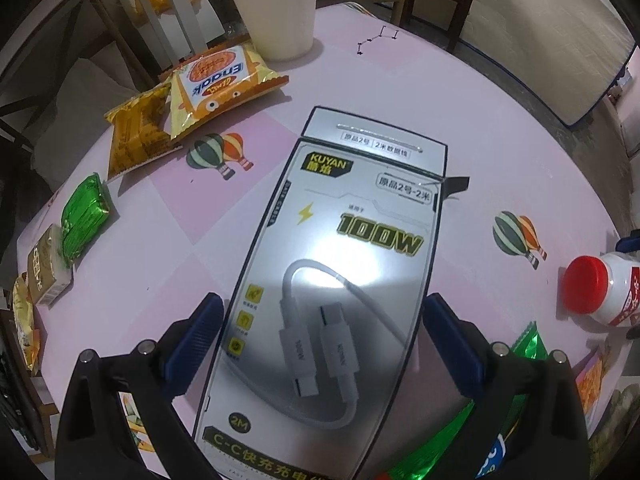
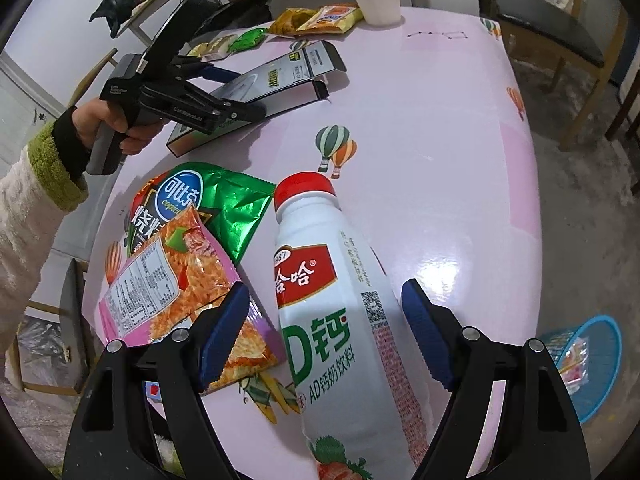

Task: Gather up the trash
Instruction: 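Grasp the white cable box with the left gripper and lift it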

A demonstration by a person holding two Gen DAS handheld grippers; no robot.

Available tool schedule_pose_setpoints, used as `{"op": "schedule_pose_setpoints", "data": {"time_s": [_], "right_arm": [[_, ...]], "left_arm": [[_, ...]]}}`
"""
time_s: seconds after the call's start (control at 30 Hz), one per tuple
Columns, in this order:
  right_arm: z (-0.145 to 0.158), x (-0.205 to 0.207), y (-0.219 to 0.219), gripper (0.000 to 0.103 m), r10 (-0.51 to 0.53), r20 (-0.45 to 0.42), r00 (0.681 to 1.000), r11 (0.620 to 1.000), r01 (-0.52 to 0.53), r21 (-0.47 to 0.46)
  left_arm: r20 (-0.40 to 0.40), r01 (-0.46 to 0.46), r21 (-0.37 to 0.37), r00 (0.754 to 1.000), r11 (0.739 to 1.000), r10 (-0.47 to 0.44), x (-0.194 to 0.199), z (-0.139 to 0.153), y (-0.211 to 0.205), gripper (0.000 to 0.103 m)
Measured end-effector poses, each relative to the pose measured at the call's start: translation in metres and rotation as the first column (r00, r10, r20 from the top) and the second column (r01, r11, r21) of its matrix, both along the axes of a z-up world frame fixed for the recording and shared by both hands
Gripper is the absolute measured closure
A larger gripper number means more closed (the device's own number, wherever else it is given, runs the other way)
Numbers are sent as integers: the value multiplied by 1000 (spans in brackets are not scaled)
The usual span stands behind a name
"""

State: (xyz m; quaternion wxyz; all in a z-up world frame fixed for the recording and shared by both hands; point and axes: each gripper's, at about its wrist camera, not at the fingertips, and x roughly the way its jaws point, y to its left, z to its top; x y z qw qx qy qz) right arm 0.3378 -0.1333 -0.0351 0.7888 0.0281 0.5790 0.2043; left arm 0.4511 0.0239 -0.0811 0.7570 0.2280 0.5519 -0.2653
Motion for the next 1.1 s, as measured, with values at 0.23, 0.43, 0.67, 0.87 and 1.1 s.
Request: {"op": "schedule_pose_setpoints", "data": {"time_s": [0.23,0.43,0.67,0.87,1.1], "right_arm": [[-1,0,1,28,-4,-10,1000,1000,4,0],[-5,0,2,35,-11,-25,1000,1000,11,-20],[-8,-1,-5,44,-38,-25,999,999,38,-18],[-5,-8,-11,45,-68,0,998,998,68,-9],[2,-27,-21,46,-112,27,993,993,111,26]], "left_arm": [[30,12,10,999,1000,-12,-5,-1,-10,8],[41,13,3,999,1000,-14,-6,-2,-14,10],[91,-15,-23,996,1000,17,-11,12,-1,11],[139,-53,-74,988,996,63,-21,38,10,14],[209,-55,-122,975,991,80,-47,76,17,15]]}}
